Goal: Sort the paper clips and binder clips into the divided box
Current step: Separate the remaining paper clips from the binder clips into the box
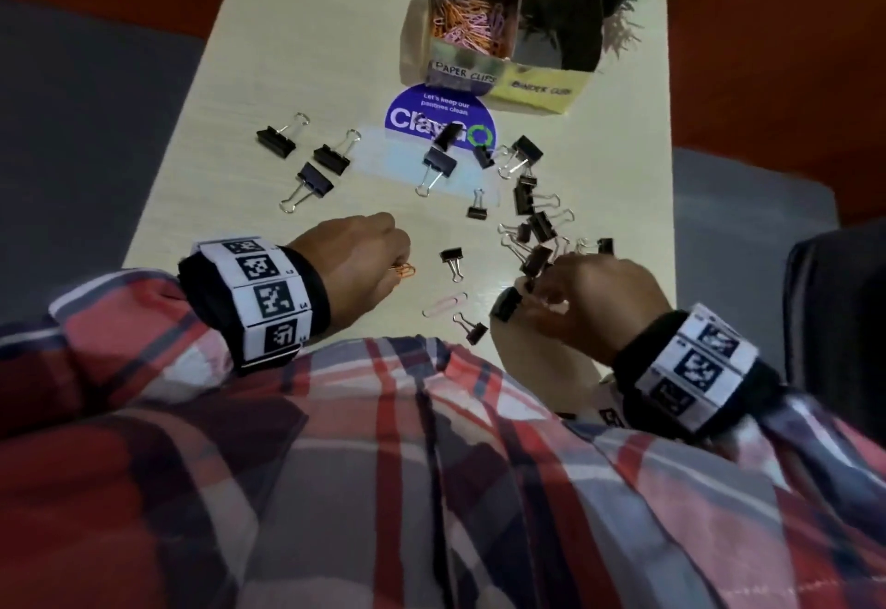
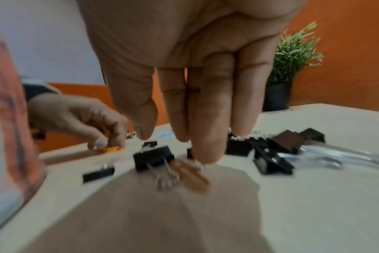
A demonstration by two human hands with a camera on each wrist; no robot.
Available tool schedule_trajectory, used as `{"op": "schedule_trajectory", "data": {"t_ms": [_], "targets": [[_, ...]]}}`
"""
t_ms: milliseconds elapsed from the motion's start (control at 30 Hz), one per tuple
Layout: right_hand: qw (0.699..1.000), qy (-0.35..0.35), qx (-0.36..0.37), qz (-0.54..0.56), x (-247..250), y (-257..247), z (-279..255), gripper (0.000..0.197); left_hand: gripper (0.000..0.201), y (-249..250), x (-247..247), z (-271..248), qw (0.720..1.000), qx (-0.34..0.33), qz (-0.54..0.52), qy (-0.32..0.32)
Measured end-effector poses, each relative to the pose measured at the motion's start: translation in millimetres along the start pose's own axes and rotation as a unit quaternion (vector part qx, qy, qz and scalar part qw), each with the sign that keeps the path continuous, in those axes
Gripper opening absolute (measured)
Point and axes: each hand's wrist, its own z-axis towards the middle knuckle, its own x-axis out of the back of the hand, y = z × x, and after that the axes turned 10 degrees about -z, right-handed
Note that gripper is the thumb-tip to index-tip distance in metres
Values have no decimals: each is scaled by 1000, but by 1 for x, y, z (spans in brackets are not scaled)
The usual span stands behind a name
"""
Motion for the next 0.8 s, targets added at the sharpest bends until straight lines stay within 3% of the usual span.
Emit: {"op": "schedule_trajectory", "data": {"t_ms": [167, 267, 433, 700, 800], "targets": [[999, 3, -52, 8, -27, -7, -7, 27, 42, 24, -10, 6, 999, -7, 7, -46], [998, 1, -63, 21, -31, -7, -1, 30, 36, 35, -16, 15, 998, -30, 24, -43], [998, 2, -63, 14, -28, -10, 4, 25, 8, 39, -19, 24, 999, -26, 27, -24], [995, -14, -86, 46, -23, -9, 1, 25, 16, 32, -19, 23, 998, 26, -45, -39], [995, 18, -86, 53, -9, -14, -3, 25, 18, 32, -20, 24, 998, 17, -43, -50]]}}
